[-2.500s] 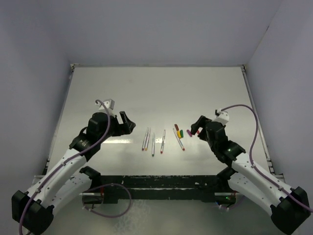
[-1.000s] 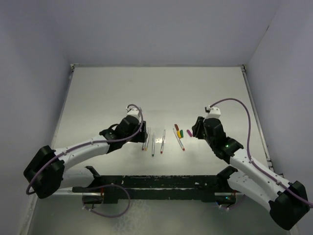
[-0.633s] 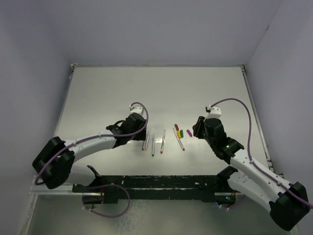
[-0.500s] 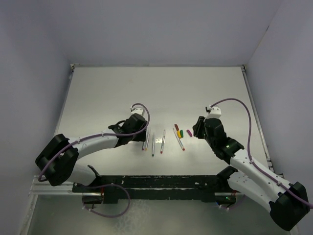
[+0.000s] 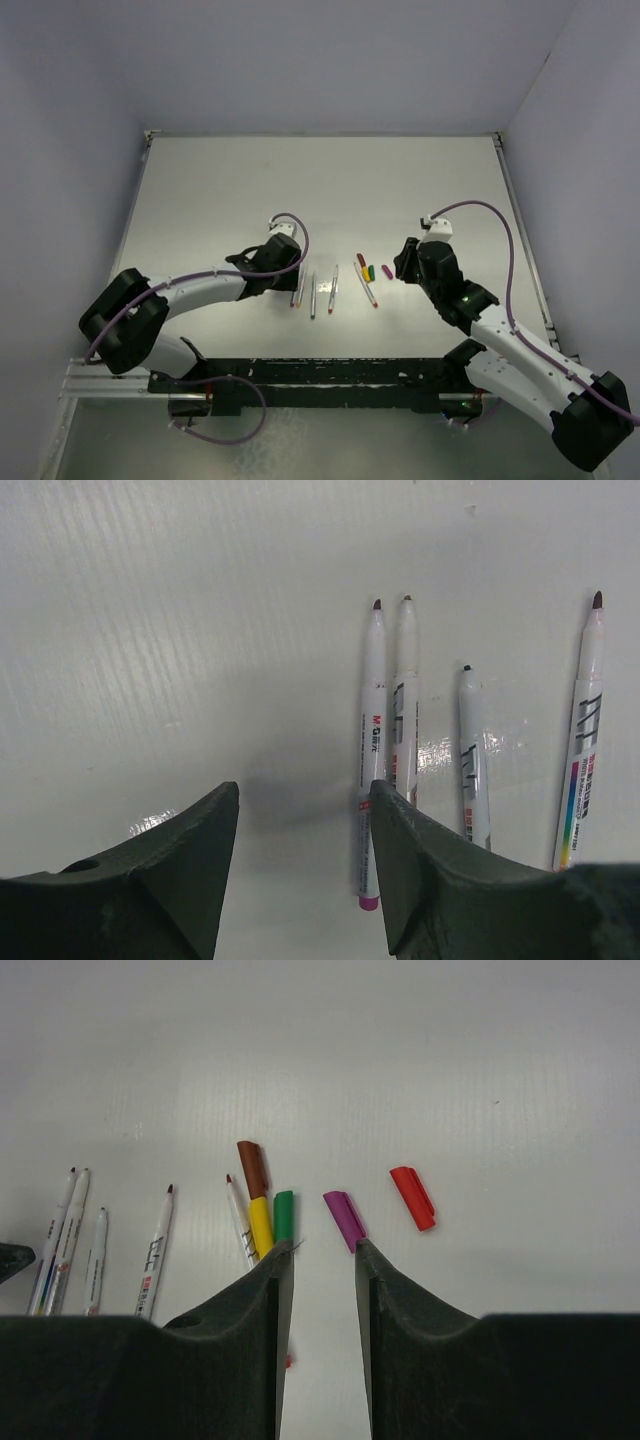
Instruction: Insert the pens into the pen caps
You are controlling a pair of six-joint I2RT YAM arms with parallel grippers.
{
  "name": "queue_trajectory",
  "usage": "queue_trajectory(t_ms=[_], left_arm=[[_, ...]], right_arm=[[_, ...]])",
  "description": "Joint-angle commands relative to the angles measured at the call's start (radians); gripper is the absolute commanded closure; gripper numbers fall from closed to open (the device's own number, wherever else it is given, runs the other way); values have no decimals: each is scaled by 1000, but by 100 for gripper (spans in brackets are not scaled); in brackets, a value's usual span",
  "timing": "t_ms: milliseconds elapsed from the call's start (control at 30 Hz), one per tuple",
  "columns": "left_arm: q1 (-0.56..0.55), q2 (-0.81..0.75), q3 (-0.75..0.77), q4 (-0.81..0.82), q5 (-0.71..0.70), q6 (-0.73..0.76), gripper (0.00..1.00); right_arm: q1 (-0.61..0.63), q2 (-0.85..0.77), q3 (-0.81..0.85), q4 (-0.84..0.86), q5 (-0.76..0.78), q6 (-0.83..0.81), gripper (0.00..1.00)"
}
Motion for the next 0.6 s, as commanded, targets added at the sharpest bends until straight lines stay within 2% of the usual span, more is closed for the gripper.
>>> queue_trajectory(t_ms=[0, 367, 567], left_arm=[[-4, 9, 33, 46, 3, 25, 42], [-6, 30, 27, 64, 27, 26, 43], [-14, 57, 25, 54, 24, 14, 50]], right_arm=[[-1, -11, 18, 41, 8, 7, 66], [0, -15, 10, 45, 0, 12, 66], [0, -14, 9, 45, -4, 17, 66]])
